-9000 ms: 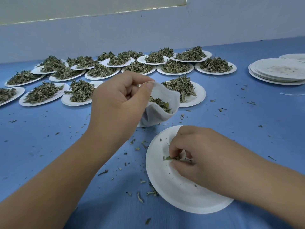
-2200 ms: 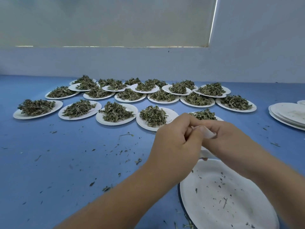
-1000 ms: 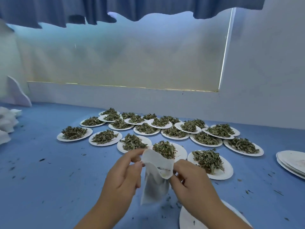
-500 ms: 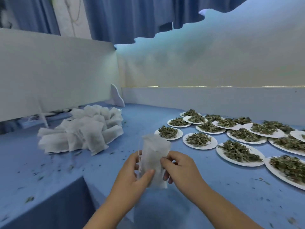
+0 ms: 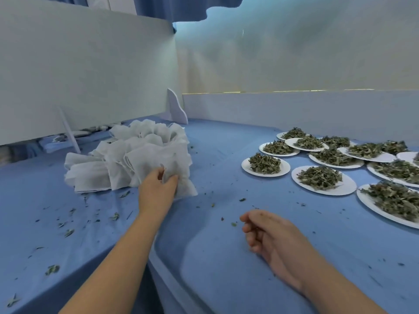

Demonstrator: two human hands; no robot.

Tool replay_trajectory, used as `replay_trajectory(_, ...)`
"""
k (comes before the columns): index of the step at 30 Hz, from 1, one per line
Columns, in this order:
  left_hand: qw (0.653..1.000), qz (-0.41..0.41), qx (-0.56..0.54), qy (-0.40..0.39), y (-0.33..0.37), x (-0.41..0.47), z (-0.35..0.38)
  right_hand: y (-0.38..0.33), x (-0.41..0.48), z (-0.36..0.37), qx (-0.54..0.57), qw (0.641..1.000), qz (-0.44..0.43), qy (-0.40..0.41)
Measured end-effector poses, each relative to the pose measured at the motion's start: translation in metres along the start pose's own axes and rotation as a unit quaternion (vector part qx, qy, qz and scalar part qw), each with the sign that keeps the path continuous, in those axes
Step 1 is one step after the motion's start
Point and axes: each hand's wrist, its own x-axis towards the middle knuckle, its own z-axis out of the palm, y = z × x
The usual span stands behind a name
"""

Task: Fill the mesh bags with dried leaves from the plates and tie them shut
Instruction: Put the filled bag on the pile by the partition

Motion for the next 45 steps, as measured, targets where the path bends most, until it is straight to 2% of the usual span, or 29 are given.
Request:
replay_trajectory(8,0.980,-0.026,0.191,0.056,-0.027,0.061,0.028,0.002,0.012,-0.005,0.037,0.999,0.028,-0.021)
replay_trajectory(15,0.977,-0.045,0.200,0.056,-0.029,0.078,0.030,0.003,0.017,-0.007,0.043,0.998,0.033,-0.031)
replay_trajectory(19,0.975,-0.012,0.215,0.046,-0.027,0.067,0.029,0.003,0.015,-0.008,0.039,0.998,0.030,-0.043)
replay_trajectory(22,0.978,0.042,0.203,0.026,-0.014,0.048,0.023,0.002,0.012,-0.008,0.041,0.997,0.024,-0.055)
replay_trajectory(27,0.965,0.142,0.213,-0.060,0.036,-0.002,0.014,-0.008,-0.001,-0.014,0.114,0.987,0.032,-0.106)
replay_trajectory(32,0.963,0.161,0.118,-0.179,0.083,-0.072,0.019,-0.031,-0.032,-0.021,0.202,0.979,-0.015,-0.033)
replay_trajectory(34,0.956,0.178,0.081,-0.221,0.100,-0.103,0.029,-0.041,-0.050,-0.032,0.205,0.978,-0.039,-0.029)
replay_trajectory(38,0.913,0.240,0.012,-0.329,0.138,-0.165,0.054,-0.065,-0.100,-0.076,0.129,0.988,-0.077,-0.042)
replay_trajectory(45,0.833,0.330,-0.066,-0.440,0.216,-0.262,0.103,-0.102,-0.198,-0.166,0.051,0.988,-0.126,0.070)
